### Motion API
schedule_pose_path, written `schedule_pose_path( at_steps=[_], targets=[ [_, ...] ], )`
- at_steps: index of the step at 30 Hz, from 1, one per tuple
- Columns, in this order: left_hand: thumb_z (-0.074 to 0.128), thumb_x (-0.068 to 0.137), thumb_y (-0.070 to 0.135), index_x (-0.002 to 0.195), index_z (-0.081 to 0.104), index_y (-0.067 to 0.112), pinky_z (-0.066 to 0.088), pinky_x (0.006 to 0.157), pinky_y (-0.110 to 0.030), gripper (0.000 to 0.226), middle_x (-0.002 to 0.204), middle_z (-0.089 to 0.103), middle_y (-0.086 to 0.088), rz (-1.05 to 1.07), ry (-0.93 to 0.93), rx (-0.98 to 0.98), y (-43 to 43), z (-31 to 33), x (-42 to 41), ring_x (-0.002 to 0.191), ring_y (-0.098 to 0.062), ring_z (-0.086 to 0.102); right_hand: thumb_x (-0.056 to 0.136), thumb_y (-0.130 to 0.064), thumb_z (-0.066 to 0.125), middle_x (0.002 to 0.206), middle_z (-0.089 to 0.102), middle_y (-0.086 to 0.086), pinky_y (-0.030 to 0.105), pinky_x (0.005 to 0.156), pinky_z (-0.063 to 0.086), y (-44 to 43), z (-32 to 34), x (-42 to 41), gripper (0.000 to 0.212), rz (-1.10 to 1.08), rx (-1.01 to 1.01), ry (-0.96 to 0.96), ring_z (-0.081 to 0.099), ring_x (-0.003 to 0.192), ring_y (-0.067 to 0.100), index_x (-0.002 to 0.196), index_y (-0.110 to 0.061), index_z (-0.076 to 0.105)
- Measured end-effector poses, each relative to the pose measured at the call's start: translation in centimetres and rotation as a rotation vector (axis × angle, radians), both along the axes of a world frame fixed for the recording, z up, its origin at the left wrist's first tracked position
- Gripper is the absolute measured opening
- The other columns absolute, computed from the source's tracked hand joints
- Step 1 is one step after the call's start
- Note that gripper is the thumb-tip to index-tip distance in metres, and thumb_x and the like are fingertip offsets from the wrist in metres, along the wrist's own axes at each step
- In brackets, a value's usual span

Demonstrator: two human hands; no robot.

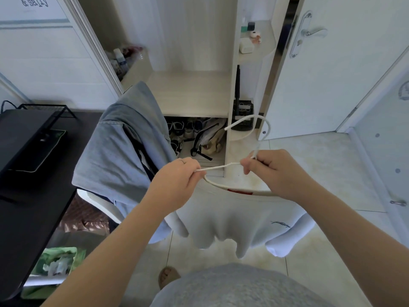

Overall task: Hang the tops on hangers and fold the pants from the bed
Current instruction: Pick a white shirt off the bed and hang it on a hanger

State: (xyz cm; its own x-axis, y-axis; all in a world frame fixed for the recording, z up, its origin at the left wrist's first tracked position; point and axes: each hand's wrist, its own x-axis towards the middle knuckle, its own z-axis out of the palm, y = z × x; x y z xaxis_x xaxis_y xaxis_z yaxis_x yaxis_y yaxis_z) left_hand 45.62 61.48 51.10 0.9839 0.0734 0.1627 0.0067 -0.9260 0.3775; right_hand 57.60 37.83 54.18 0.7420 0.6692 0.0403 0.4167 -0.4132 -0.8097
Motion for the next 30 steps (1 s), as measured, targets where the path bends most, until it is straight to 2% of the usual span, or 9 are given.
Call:
schedule_pose_path(
  at_steps=[4,7,11,13,16,19,24,28,30],
  targets=[
    [0.044,0.106,0.036,0.079,0.053,0.015,0.041,0.059,-0.036,0.036,0.067,0.044,0.008,0.034,-0.102,0.0,0.7,-0.1,0.5,0.065,-0.016,0.045,0.09,-0.048,0.062,0.055,0.055,-0.011,0.015,0.053,0.039,0.7,-0.3,0.8,0.031,0.04,0.031,0.013,0.045,0.05,0.004,0.076,-0.021,0.068],
    [0.041,0.101,0.039,0.081,0.059,0.009,0.04,0.062,-0.036,0.04,0.07,0.056,0.0,0.077,-0.203,0.0,2.5,1.1,0.6,0.068,-0.021,0.05,0.087,-0.039,0.073,0.087,0.068,-0.013,0.01,0.072,0.042,-0.4,-1.4,2.4,0.008,0.078,-0.003,-0.034,0.061,0.081,0.001,0.092,-0.034,0.068],
    [0.044,0.1,0.032,0.084,0.062,0.009,0.029,0.065,-0.026,0.033,0.078,0.06,0.002,0.162,-0.321,-0.008,5.6,2.6,-0.3,0.075,-0.015,0.049,0.082,-0.023,0.082,0.102,0.069,-0.021,0.012,0.082,0.046,-4.6,-4.4,5.0,0.036,0.017,-0.095,0.227,0.063,0.097,-0.006,0.107,-0.042,0.065],
    [0.043,0.099,0.033,0.084,0.061,0.01,0.029,0.066,-0.027,0.034,0.079,0.057,0.005,0.223,-0.322,-0.015,6.7,2.9,-0.6,0.077,-0.014,0.048,0.085,-0.013,0.078,0.101,0.075,-0.015,0.021,0.088,0.051,-6.2,-6.5,5.7,0.029,-0.018,-0.172,0.401,0.067,0.101,0.001,0.106,-0.033,0.071],
    [0.042,0.1,0.037,0.086,0.061,0.012,0.034,0.066,-0.032,0.033,0.08,0.055,0.01,0.262,-0.245,-0.037,7.6,2.6,-0.7,0.078,-0.013,0.048,0.09,-0.007,0.07,0.101,0.075,0.013,0.043,0.097,0.049,-7.0,-8.7,6.4,0.01,-0.118,-0.314,0.317,0.068,0.107,0.029,0.098,-0.005,0.075],
    [0.047,0.105,0.03,0.087,0.06,0.015,0.039,0.067,-0.036,0.027,0.079,0.054,0.01,0.224,-0.137,-0.034,8.3,1.8,-0.7,0.081,-0.015,0.049,0.091,-0.012,0.07,0.084,0.068,0.02,0.039,0.076,0.045,-7.0,-9.0,6.4,0.014,-0.211,-0.254,0.223,0.061,0.081,0.028,0.09,0.002,0.07],
    [0.044,0.104,0.032,0.076,0.05,0.02,0.047,0.069,-0.047,0.031,0.071,0.048,0.006,0.165,0.079,0.065,8.8,0.6,-1.0,0.075,-0.021,0.049,0.09,-0.014,0.071,0.072,0.062,0.0,0.027,0.061,0.037,-5.7,-7.2,5.7,0.015,-0.366,0.031,0.187,0.05,0.068,0.015,0.077,-0.018,0.067],
    [0.044,0.104,0.031,0.073,0.048,0.016,0.045,0.065,-0.044,0.035,0.068,0.049,0.002,0.22,-0.015,-0.012,8.1,-0.1,-1.0,0.07,-0.021,0.048,0.086,-0.017,0.076,0.067,0.058,-0.006,0.017,0.055,0.037,-4.8,-5.2,5.2,0.021,-0.285,0.106,0.132,0.046,0.061,0.008,0.076,-0.021,0.058],
    [0.045,0.105,0.029,0.073,0.05,0.015,0.041,0.061,-0.036,0.035,0.066,0.049,0.003,0.258,-0.111,-0.079,7.8,0.0,-1.0,0.069,-0.015,0.048,0.083,-0.02,0.079,0.066,0.053,-0.006,0.023,0.056,0.037,-4.7,-4.8,5.1,0.028,-0.273,0.061,0.102,0.044,0.059,0.009,0.078,-0.022,0.052]
  ],
)
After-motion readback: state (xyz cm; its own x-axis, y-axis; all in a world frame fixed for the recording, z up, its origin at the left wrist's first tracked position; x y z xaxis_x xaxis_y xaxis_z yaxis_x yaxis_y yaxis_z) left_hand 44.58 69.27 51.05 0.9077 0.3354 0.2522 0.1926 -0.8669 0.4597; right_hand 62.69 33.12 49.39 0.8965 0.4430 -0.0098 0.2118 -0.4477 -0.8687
